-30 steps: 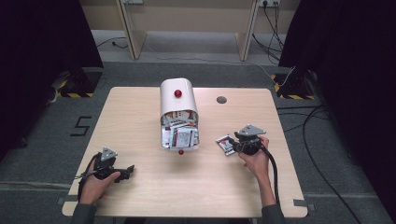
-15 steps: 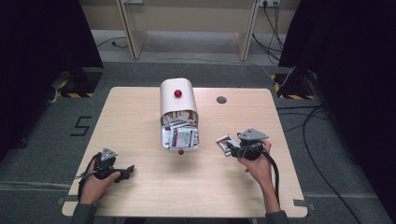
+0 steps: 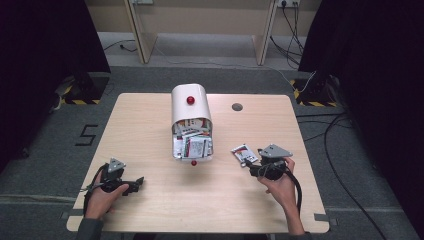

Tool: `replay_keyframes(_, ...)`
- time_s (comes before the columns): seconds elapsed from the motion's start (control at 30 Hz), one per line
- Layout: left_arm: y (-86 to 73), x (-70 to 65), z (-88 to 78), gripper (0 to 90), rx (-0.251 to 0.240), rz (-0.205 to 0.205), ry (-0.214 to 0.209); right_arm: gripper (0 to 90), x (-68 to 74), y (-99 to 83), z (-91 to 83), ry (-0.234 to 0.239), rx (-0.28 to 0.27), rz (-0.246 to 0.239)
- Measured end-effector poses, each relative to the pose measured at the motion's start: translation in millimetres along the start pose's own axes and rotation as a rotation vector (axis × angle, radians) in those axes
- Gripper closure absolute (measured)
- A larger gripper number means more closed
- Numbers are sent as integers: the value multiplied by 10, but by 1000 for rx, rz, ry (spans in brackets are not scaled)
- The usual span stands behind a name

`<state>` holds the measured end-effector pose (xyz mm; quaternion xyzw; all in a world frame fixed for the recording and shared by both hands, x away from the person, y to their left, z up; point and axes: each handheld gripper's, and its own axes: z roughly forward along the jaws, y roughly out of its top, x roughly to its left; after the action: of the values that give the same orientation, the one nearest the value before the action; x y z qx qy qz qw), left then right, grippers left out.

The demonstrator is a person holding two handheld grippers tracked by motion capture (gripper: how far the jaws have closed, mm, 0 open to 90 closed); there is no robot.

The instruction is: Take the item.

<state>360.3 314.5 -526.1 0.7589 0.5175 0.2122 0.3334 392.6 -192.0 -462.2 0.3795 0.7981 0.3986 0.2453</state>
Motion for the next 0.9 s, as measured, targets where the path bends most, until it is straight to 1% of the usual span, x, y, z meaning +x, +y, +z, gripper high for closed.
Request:
replay_keyframes(0.17,0,-1,0,0,0,-1,0,354,45,-65,-128,-6,-14,3)
replay_keyframes(0.3,0,0,0,0,0,0,0,352,37,-167,-244,-18,-18,18)
replay_keyframes(0.4,0,0,0,0,0,-1,0,352,28,-249,-315,-19,-17,30)
replay_keyframes(0.53,0,-1,0,0,0,-1,0,350,1,-335,-380,-28,-14,37)
replay_keyframes(0.63,0,0,0,0,0,-1,0,344,0,-382,-415,-18,-14,46)
replay_keyframes(0.73,0,0,0,0,0,0,0,335,8,-416,-432,-12,-9,43)
replay_keyframes(0.9,0,0,0,0,0,0,0,302,20,-464,-473,-24,-10,54)
